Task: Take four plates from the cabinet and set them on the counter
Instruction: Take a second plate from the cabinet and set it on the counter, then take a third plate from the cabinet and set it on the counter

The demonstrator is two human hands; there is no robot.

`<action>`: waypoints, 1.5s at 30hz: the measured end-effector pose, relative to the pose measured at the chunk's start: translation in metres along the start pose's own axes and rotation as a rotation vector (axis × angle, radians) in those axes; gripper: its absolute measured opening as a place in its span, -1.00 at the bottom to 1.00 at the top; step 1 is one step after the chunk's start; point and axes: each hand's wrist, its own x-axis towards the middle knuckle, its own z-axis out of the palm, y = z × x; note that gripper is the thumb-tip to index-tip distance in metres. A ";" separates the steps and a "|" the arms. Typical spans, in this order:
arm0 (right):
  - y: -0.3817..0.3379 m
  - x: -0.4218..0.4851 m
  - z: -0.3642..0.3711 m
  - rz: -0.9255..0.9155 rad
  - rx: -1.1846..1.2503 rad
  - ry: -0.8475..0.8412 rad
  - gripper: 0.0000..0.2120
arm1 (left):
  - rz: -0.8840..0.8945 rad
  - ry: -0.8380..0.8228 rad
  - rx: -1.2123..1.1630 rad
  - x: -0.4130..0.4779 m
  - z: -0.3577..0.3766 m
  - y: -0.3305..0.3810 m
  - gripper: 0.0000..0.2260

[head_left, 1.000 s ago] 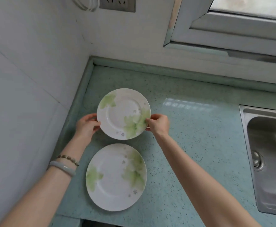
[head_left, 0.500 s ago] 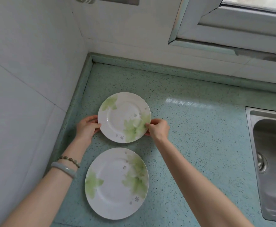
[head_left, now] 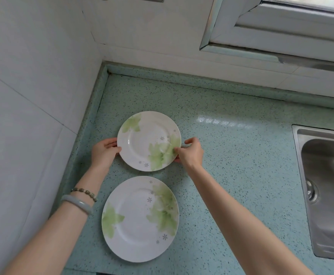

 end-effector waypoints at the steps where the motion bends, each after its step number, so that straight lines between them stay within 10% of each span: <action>1: -0.001 -0.002 -0.002 -0.007 -0.019 0.008 -0.66 | 0.006 -0.003 0.022 -0.002 0.001 0.002 -0.64; 10: -0.021 -0.055 -0.062 -0.375 0.160 0.005 -0.43 | 0.344 -0.056 0.084 -0.061 0.005 0.050 -0.37; 21: 0.034 -0.190 -0.219 -0.556 0.441 0.178 -0.20 | 0.771 -0.690 -0.048 -0.229 0.069 0.118 -0.23; 45: 0.433 -0.626 -0.423 -0.284 0.641 1.213 -0.17 | 0.944 -1.759 0.168 -0.729 0.204 -0.080 -0.17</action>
